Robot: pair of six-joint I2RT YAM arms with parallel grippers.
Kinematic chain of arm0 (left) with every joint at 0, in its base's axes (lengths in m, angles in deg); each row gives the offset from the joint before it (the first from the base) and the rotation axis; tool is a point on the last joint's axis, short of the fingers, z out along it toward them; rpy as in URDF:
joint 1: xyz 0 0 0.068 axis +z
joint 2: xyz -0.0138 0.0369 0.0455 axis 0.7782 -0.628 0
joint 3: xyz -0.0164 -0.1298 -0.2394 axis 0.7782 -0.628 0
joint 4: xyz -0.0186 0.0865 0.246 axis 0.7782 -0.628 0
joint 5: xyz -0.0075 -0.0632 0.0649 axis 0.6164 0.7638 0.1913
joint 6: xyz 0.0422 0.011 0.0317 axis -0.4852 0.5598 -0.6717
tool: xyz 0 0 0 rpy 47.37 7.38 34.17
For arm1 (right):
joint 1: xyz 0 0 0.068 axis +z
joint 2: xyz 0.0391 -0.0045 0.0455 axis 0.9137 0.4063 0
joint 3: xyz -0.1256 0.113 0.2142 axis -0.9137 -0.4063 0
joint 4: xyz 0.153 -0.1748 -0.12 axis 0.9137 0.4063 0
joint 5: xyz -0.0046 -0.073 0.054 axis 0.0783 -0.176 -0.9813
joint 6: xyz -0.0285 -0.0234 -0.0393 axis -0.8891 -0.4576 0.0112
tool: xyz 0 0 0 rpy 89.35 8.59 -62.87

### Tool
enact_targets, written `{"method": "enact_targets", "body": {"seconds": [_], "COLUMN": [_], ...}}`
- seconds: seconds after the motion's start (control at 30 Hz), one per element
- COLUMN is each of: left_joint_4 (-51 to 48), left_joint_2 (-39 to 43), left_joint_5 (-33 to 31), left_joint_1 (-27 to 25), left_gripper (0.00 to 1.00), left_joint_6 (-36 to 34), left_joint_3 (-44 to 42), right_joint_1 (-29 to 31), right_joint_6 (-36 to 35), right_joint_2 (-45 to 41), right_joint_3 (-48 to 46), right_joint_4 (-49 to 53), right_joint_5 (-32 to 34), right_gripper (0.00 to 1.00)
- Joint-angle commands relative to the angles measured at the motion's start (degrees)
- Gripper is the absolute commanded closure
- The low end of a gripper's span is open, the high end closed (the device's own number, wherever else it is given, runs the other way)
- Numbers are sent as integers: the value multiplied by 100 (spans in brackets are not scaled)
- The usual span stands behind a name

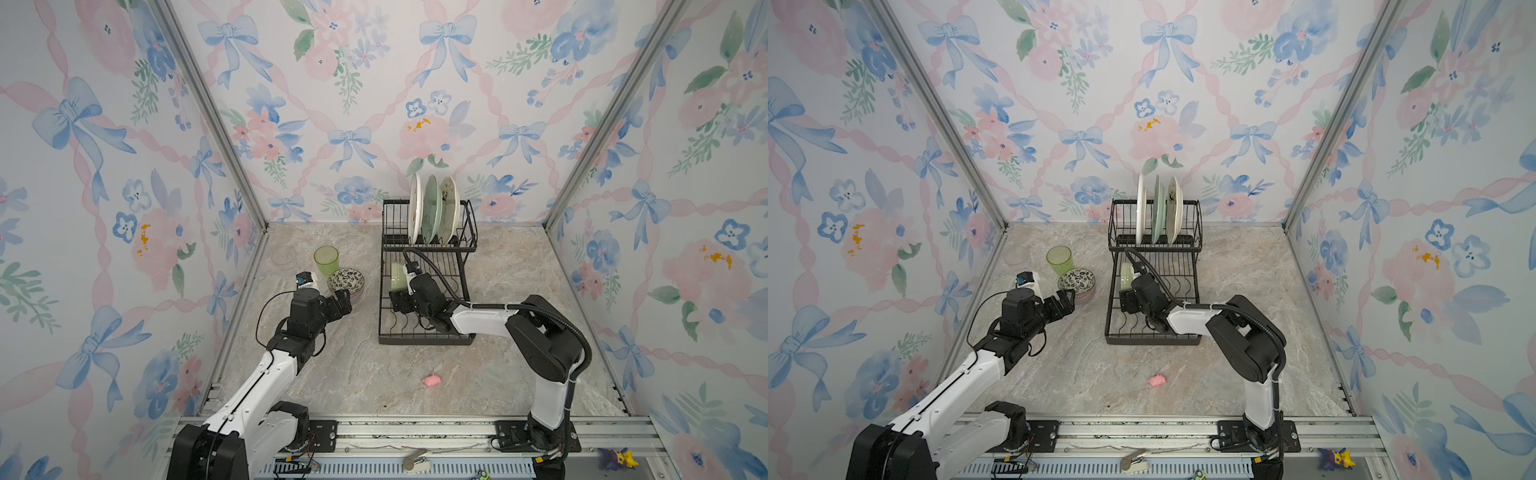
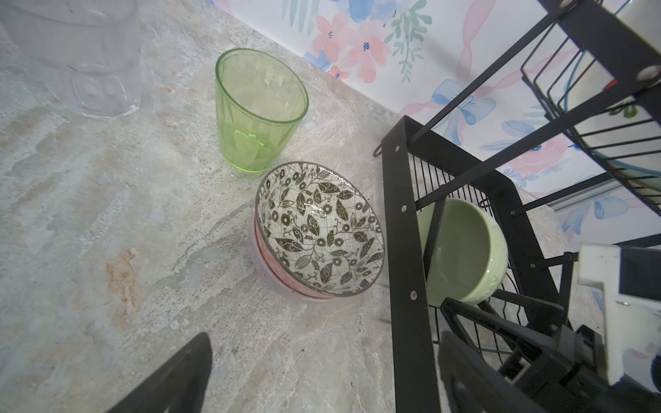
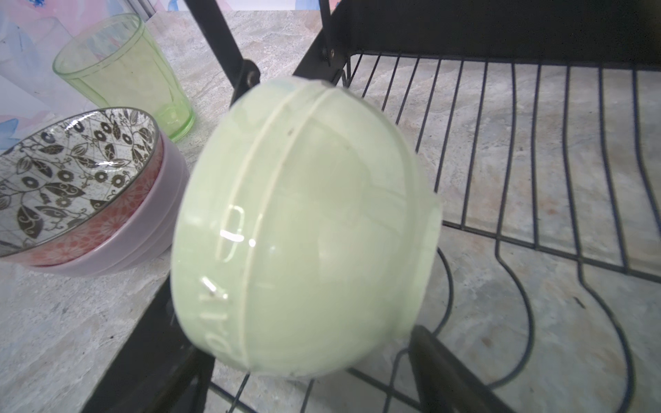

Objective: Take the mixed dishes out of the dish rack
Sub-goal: 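Grasp the pale green bowl in the lower tier with the right gripper, then lift the pale green bowl up out of the rack with the right gripper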

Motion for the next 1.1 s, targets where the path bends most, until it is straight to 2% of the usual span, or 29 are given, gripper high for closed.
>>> {"method": "enact_targets", "body": {"seconds": [0.0, 0.43, 0.77, 1.07], "left_joint_4": [106, 148, 121, 117], "left_joint_2": [-9, -115, -33, -66], "left_joint_5": [96, 133, 74, 88], "left_joint_1": [46, 58, 68, 67], "left_gripper": [2, 2, 2, 2], "left_joint_6": [26, 26, 18, 44], "left_joint_3": [-45, -19, -47, -54], "right_joint_1": [-4, -11, -28, -17], "right_joint_6": [-67, -156, -19, -6], "right_joint_2": [-57, 184, 338, 259], "right_joint_3": [141, 430, 670, 506], "right_joint_4": [-142, -282, 21, -98], "right_joint_5": [222, 287, 379, 422], "right_gripper": [12, 11, 11, 20]}}
